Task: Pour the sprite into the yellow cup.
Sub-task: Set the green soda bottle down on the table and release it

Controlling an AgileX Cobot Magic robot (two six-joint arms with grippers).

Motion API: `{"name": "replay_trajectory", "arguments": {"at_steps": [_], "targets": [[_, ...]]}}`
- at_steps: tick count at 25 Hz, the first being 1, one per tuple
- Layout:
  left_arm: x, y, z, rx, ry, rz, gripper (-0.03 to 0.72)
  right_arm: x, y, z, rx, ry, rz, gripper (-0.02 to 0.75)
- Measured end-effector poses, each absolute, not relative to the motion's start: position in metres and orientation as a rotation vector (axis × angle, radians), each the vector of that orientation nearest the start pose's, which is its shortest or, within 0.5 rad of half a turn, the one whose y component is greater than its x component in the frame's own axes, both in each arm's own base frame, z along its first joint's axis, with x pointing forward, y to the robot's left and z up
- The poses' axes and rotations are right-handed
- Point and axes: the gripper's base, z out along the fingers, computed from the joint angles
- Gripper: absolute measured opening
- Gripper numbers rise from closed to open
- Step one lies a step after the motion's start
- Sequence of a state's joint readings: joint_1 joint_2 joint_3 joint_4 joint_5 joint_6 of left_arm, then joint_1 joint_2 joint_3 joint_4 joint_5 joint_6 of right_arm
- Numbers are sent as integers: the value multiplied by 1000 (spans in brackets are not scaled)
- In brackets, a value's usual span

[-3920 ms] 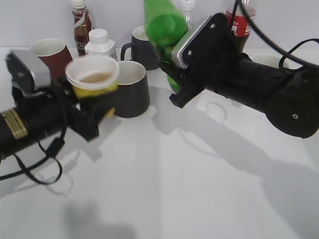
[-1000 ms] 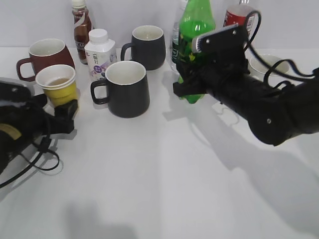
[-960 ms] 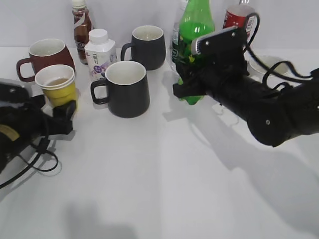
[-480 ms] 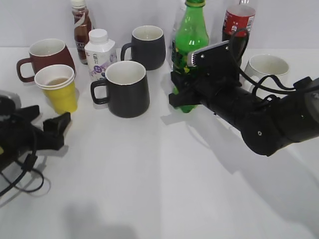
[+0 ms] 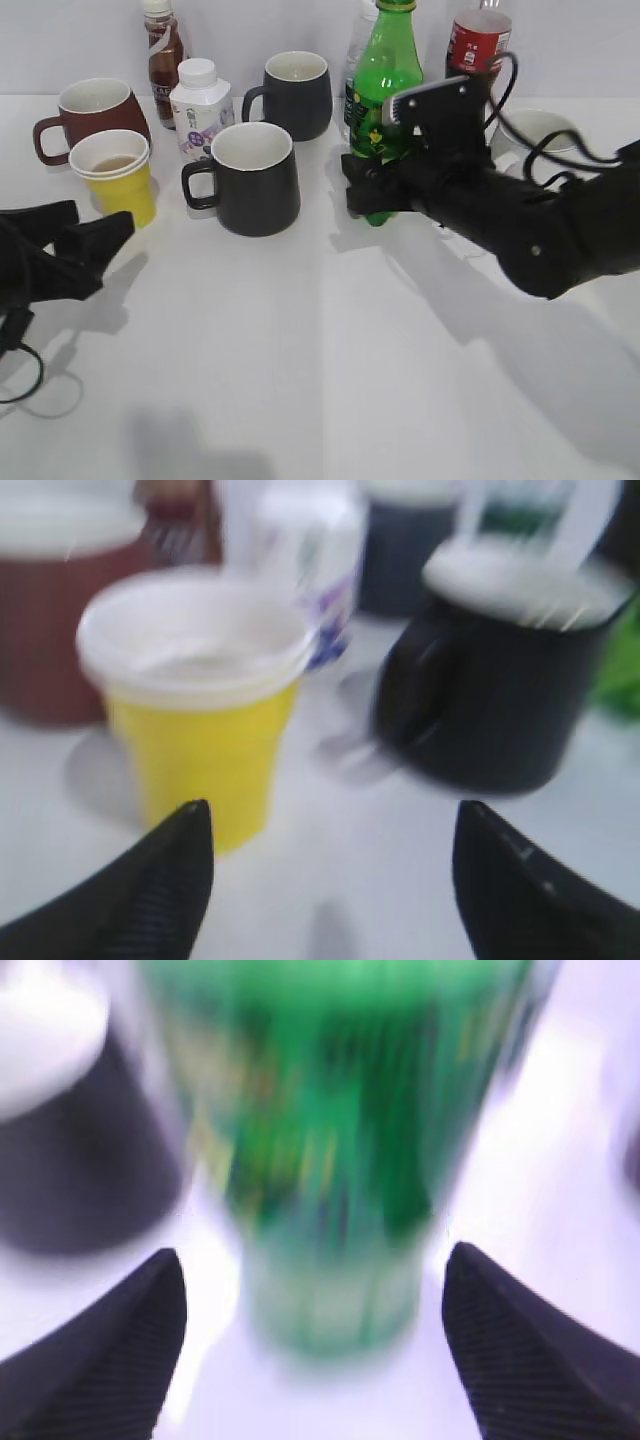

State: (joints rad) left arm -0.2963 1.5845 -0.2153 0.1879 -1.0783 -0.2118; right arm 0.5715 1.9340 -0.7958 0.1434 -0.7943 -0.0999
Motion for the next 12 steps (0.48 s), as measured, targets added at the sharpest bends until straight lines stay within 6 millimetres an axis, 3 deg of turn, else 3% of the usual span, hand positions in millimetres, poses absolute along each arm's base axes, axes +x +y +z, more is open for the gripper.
{"name": "replay_trajectory", "arguments": {"at_steps": [7, 12], "targets": [[200, -68, 192, 65, 2036, -437, 544, 295, 182, 165, -489, 1922, 314, 596], [188, -53, 232, -47, 2313, -264, 544, 275, 173, 182, -524, 2135, 329, 596]]}}
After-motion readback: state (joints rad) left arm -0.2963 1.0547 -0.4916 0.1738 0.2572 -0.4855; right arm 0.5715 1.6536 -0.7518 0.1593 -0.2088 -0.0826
